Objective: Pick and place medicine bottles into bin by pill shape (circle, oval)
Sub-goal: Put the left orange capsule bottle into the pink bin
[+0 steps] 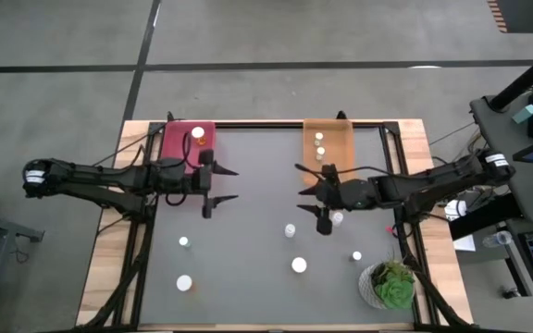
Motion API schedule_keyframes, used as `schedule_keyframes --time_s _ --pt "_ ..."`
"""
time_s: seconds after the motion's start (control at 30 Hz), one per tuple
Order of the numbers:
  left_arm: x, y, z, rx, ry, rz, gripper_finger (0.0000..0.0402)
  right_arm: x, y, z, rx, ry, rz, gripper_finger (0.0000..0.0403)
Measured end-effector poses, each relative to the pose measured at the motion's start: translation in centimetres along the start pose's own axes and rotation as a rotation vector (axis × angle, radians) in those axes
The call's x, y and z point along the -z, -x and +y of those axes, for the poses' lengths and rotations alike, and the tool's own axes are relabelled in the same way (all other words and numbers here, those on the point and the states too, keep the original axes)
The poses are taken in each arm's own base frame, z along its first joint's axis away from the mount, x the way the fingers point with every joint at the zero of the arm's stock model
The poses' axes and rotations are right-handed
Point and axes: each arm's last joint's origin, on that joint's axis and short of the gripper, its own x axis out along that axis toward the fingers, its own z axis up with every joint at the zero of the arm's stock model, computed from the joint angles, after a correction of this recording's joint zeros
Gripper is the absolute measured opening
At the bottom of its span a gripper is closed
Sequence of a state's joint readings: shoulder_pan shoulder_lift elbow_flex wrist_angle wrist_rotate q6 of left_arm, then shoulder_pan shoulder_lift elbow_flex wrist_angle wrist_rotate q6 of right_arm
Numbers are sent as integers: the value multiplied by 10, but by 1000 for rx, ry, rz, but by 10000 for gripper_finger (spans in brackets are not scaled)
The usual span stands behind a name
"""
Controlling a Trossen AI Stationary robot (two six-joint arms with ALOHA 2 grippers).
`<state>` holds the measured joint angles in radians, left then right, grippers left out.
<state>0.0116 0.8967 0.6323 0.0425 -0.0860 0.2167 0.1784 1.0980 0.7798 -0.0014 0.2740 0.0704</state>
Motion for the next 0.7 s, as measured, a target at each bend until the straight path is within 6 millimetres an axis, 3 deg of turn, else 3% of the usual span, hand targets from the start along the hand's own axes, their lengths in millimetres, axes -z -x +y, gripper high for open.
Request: schedule_keyframes --time_s 0.37,0.7 --pt "-12 -3 1 -2 277 -122 276 28 9 1 -115 258 -381 160" --pt "-28 -32 0 17 412 -180 276 45 43 -22 -97 303 -505 139"
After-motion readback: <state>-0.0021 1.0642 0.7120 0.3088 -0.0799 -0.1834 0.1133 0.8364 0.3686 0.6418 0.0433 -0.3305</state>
